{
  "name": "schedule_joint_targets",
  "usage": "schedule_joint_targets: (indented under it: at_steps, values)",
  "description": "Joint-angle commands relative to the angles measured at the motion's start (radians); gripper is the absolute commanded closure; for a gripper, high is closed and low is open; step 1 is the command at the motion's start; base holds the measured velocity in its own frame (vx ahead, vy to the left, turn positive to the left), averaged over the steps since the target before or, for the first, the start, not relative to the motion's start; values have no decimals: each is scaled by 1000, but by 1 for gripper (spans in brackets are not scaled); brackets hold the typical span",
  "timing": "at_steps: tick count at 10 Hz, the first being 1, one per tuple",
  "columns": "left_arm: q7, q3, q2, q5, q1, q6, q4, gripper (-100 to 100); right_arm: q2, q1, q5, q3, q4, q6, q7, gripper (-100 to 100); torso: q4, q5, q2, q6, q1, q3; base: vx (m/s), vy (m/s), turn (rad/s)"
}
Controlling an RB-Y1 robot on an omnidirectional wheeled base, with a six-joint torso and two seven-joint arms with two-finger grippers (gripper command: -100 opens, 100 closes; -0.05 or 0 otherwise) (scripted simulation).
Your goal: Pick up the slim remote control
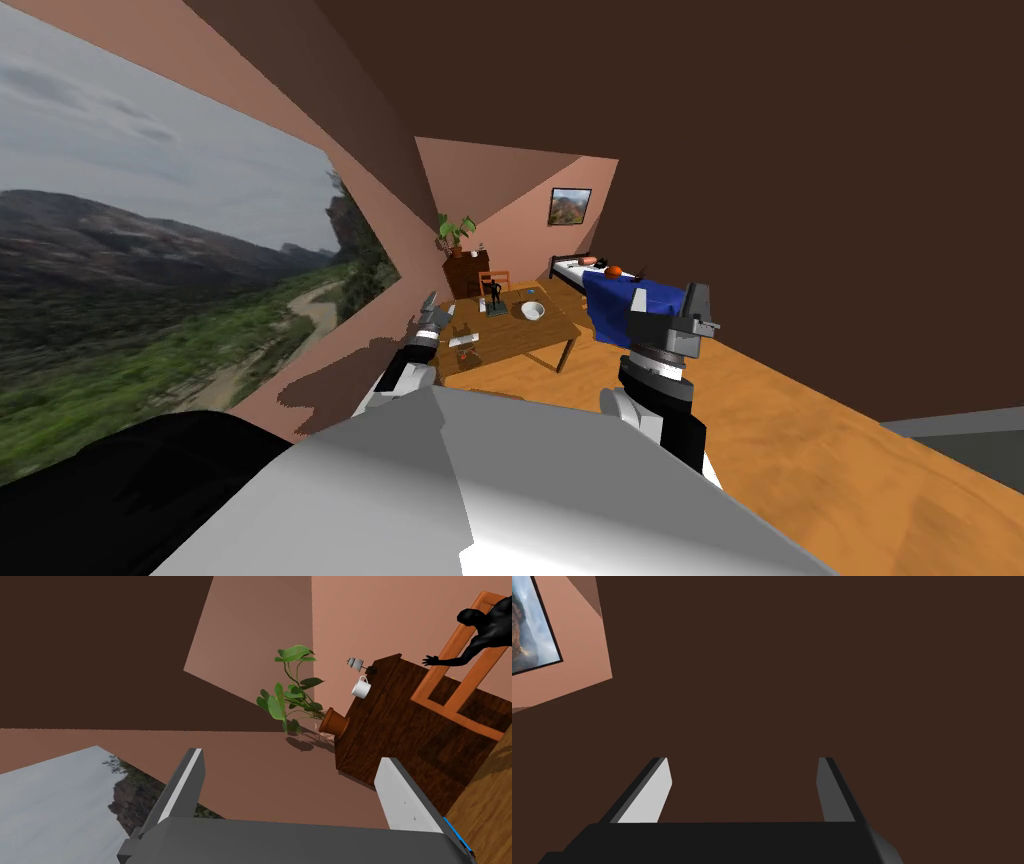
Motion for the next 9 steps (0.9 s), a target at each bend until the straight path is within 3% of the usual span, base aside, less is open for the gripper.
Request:
schedule_joint_targets:
  at_steps: [1, 3, 6, 9]
  values:
    - [22, 12, 15, 18, -9, 40, 24, -100, 0, 0, 0, 0, 0, 0, 0, 0, 0, 0, 0, 0, 0, 0, 14, 25, -171]
    - [79, 37, 58, 73, -15, 104, 88, -100, 0, 0, 0, 0, 0, 0, 0, 0, 0, 0, 0, 0, -1, 0, 13, 17, -365]
    - [110, 50, 80, 102, -17, 162, 136, -100, 0, 0, 0, 0, 0, 0, 0, 0, 0, 0, 0, 0, 0, 0, 11, 22, -210]
    - [166, 74, 124, 163, -18, 239, 215, -100, 0, 0, 0, 0, 0, 0, 0, 0, 0, 0, 1, -1, 0, 0, 2, 23, -261]
